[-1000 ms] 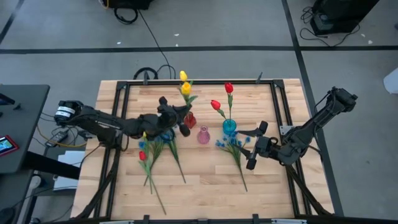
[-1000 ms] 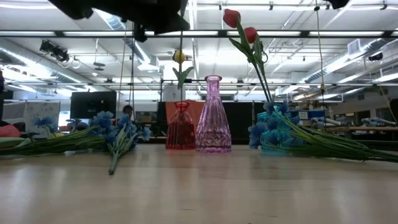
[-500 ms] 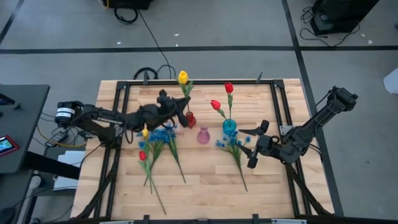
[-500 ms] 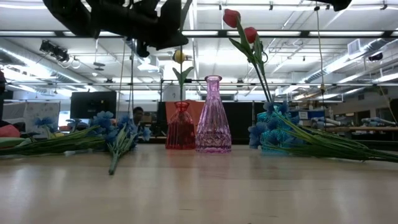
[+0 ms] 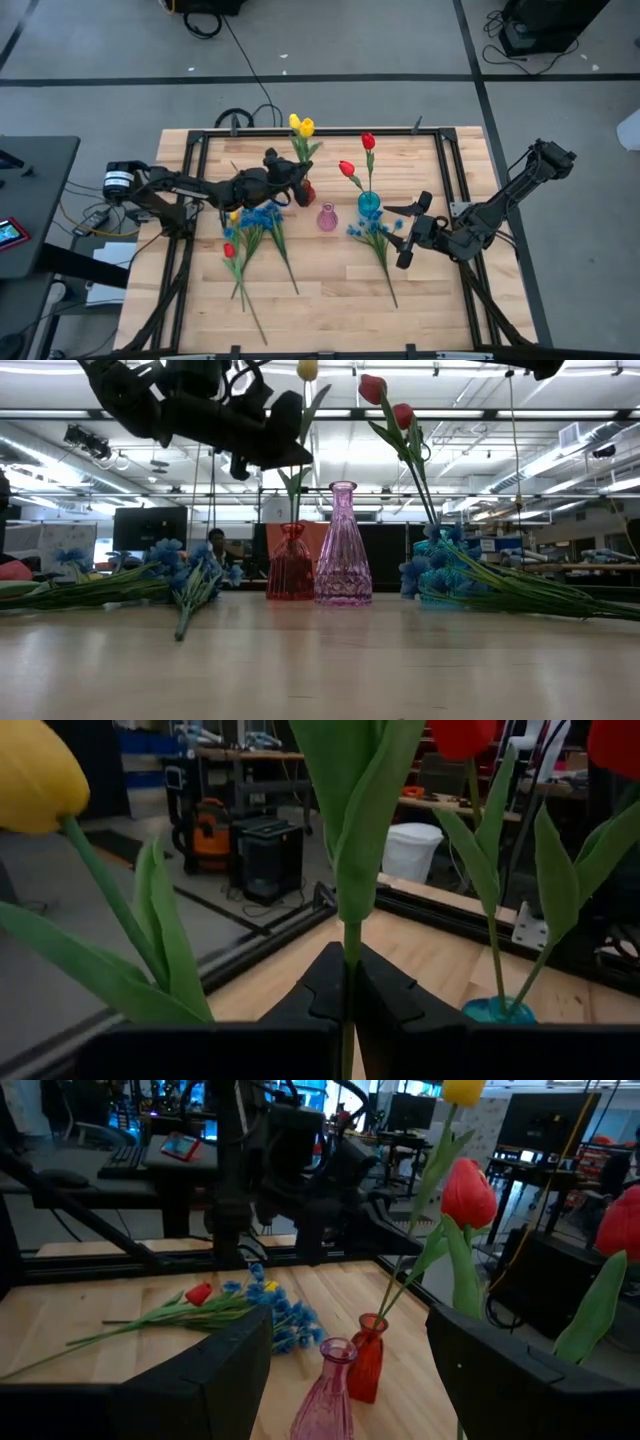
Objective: Sort flowers into vase by color
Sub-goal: Put the yellow tulip into the red transparent vase
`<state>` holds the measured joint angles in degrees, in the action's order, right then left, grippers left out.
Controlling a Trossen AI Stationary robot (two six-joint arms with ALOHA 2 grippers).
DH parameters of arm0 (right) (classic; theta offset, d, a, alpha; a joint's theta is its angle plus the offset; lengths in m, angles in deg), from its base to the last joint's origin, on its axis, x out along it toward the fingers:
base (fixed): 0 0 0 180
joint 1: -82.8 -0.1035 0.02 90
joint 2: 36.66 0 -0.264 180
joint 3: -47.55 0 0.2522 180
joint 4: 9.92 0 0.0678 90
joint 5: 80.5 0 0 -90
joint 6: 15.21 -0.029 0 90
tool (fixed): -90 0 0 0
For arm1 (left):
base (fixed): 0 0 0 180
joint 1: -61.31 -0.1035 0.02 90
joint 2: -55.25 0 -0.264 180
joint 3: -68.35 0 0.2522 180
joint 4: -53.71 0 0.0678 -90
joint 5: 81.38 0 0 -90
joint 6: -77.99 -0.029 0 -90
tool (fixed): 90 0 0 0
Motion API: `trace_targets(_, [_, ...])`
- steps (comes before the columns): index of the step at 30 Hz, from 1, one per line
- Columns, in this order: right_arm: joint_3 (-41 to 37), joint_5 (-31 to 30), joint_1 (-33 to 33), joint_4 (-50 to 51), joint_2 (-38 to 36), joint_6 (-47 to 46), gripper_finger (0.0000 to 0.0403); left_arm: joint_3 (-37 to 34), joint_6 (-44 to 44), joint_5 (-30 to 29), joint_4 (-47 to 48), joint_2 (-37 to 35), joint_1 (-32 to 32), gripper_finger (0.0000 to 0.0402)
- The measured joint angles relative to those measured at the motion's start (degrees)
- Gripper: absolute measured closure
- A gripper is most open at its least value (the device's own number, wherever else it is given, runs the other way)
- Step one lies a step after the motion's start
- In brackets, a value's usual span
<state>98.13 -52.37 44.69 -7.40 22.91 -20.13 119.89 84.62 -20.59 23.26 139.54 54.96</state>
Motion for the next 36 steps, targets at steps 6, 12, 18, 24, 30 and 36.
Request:
trace_targets(6, [0.0,0.0,0.0,0.17,0.02,-0.05,0.0126,0.0,3.01,0.0,3.5,0.53,0.09,0.0384])
trace_targets(12, [0.0,0.02,0.0,0.24,0.04,-0.05,0.0126,-0.81,5.91,-0.03,6.24,0.53,0.09,0.0384])
trace_targets(18, [0.0,0.02,0.0,0.35,0.04,-0.05,0.0126,-3.72,8.3,-0.04,5.98,0.53,0.09,0.0384])
trace_targets(24, [0.0,0.04,0.0,0.39,0.04,-0.05,0.0126,-5.42,8.7,-0.03,4.52,0.53,0.13,0.0376])
trace_targets(30, [0.0,0.04,0.0,0.27,0.04,-0.05,0.0126,-5.42,9.06,0.42,5.96,0.53,0.13,0.0351])
trace_targets(36, [0.0,0.07,0.0,0.2,0.04,-0.05,0.0126,-5.42,9.85,0.46,6.45,0.53,0.13,0.0329])
